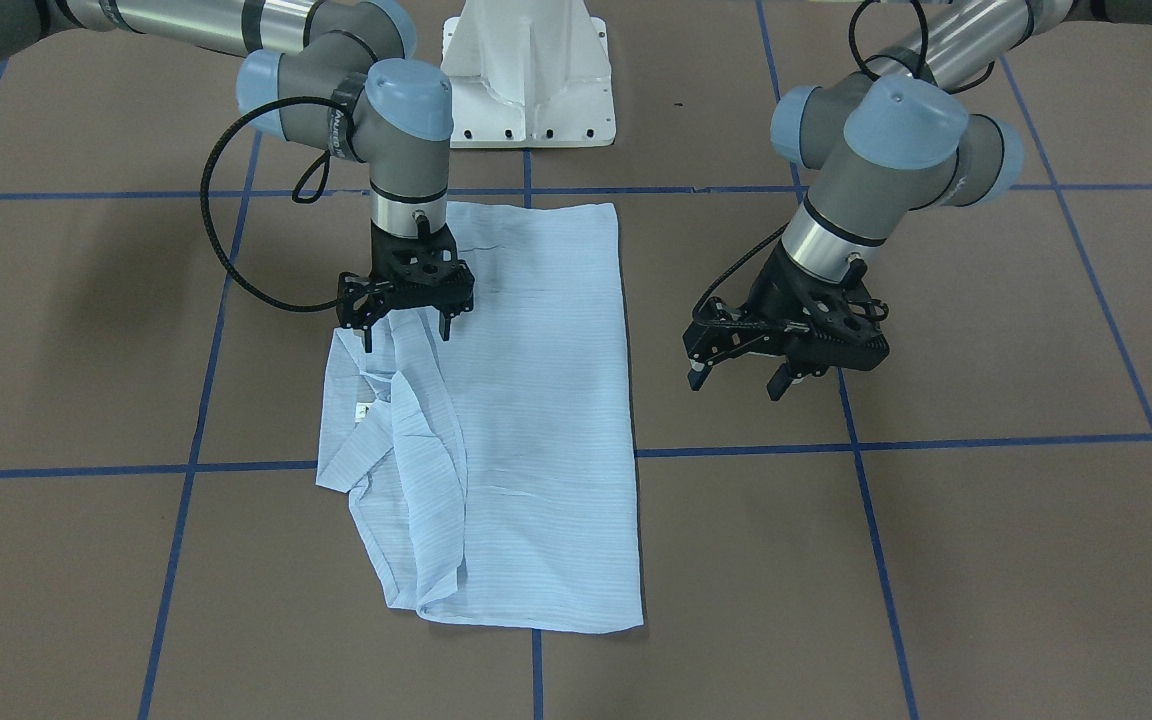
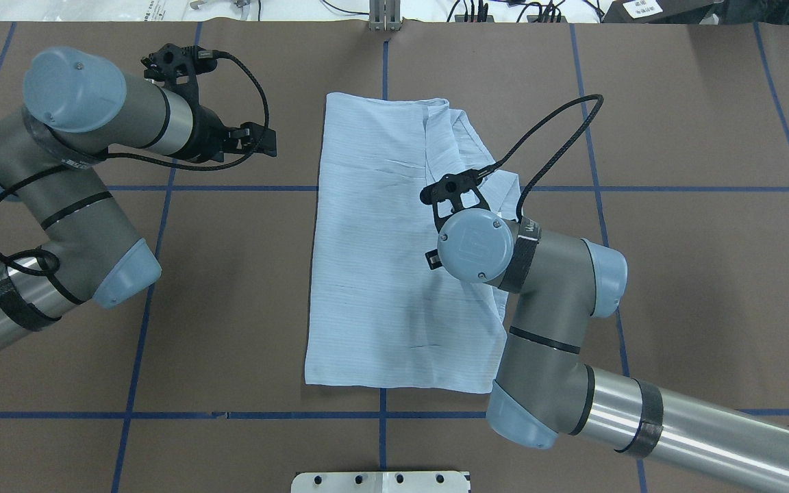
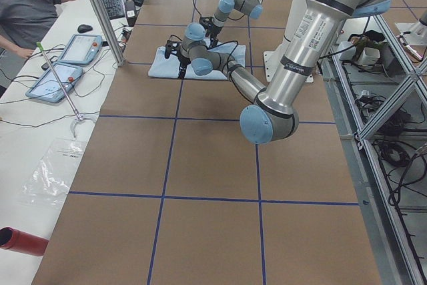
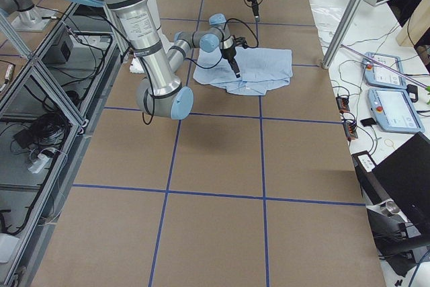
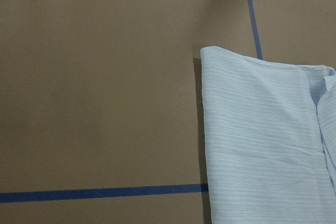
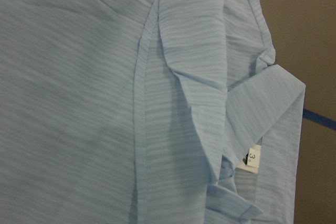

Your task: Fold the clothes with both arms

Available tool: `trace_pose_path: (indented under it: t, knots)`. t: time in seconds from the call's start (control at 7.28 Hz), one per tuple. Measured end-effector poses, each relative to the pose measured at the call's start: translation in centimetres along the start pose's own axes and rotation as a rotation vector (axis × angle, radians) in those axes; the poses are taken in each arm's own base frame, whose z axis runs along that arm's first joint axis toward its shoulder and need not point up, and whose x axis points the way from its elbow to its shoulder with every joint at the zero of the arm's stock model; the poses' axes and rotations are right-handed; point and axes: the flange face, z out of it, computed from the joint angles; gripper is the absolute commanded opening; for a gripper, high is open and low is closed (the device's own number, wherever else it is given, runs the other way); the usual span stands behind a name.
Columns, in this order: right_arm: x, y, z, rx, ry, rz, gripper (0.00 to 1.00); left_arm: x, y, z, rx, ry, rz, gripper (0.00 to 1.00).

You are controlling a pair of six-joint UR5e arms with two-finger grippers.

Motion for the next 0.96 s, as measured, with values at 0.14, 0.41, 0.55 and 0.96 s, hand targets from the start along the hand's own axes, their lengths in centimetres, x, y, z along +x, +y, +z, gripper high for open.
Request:
trace_pose_path:
  t: [0.14, 0.41, 0.55, 0.96]
  knots:
    - [0.1, 0.3, 0.4, -0.016, 0.001, -0.003, 1.00, 0.1, 0.0, 0.0, 0.000, 0.001, 0.000, 1.00]
    - [0.2, 1.1, 1.0, -0.055, -0.004, -0.007, 1.00, 0.2, 0.1, 0.0, -0.001, 0.003, -0.001, 1.00]
    - [0.3, 1.5, 1.4, -0.069, -0.005, -0.009, 1.00, 0.2, 0.1, 0.0, -0.002, 0.004, -0.002, 1.00]
    - [0.7, 2.2, 2.3, -0.103, -0.006, -0.010, 1.00, 0.4, 0.1, -0.1, -0.001, 0.007, -0.003, 1.00]
